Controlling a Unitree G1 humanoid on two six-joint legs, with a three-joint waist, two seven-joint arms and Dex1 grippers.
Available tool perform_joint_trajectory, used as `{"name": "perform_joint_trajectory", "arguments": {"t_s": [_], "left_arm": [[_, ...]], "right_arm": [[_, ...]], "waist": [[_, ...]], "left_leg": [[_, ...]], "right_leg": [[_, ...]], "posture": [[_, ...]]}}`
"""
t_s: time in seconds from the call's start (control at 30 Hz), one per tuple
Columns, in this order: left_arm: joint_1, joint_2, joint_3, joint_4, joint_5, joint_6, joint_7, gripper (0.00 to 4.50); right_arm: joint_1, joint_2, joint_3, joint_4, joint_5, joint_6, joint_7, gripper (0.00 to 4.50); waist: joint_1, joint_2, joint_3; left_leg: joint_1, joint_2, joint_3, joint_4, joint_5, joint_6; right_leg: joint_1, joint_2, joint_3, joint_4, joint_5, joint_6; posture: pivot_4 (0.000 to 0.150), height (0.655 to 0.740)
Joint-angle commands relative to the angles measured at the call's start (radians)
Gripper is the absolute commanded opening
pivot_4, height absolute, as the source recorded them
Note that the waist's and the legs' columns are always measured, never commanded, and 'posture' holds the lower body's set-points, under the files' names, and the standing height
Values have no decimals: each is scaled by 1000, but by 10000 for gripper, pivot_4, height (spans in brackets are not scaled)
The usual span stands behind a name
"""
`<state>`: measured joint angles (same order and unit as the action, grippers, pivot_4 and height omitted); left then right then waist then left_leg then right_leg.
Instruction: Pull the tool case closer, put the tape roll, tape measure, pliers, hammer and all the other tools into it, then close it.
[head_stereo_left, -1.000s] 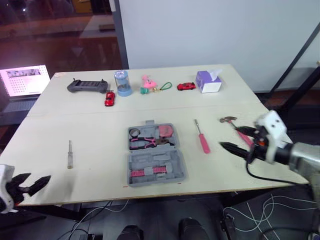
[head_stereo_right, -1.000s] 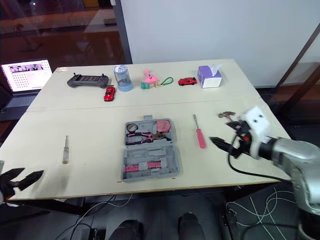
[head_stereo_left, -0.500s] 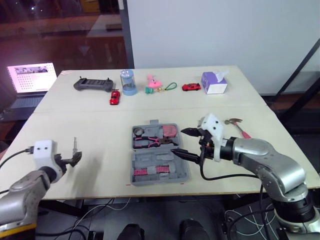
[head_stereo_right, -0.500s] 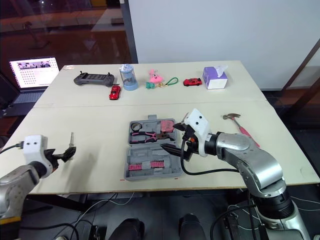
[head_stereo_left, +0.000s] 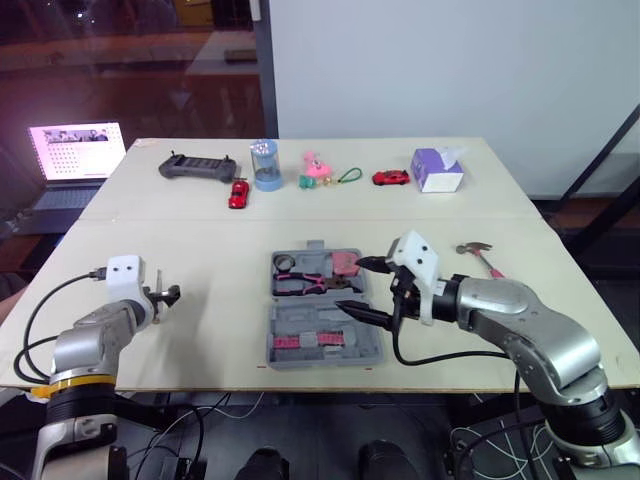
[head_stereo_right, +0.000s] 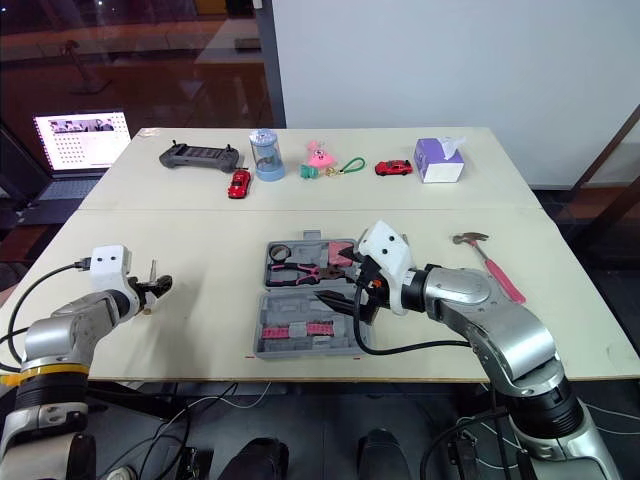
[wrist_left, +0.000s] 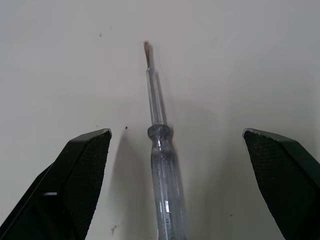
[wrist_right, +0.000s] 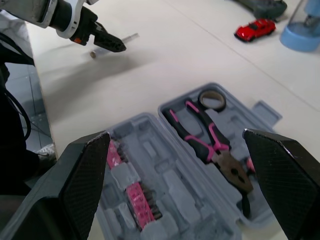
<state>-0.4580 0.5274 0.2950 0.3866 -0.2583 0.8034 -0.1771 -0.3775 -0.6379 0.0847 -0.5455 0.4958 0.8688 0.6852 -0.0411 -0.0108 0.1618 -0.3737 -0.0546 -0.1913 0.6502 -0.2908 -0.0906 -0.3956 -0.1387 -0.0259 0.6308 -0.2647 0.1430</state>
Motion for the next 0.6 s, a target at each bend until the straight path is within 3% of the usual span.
{"name": "perform_joint_trajectory", "arguments": {"t_s": [0.03, 0.53, 0.6], "left_arm": [[-58, 20, -21, 79, 36, 56, 17, 44425], [-157, 0, -37, 278, 65, 67, 18, 44425], [-160, -2, -32, 285, 64, 67, 21, 39261]], "right_arm": [[-7, -5, -39, -41, 24, 9, -12, 45000], [-19, -5, -63, -48, 47, 32, -45, 45000], [-24, -6, -63, -44, 50, 33, -47, 45000]], "waist": [[0, 0, 0], [6, 6, -4], [6, 7, -4]], "left_leg": [[0, 0, 0, 0, 0, 0], [2, 0, 3, 0, 0, 0], [2, 0, 3, 0, 0, 0]], "right_leg": [[0, 0, 0, 0, 0, 0], [0, 0, 3, 1, 0, 0], [0, 0, 4, 1, 0, 0]], "posture": [[1500, 7400], [1500, 7400], [1500, 7400]]}}
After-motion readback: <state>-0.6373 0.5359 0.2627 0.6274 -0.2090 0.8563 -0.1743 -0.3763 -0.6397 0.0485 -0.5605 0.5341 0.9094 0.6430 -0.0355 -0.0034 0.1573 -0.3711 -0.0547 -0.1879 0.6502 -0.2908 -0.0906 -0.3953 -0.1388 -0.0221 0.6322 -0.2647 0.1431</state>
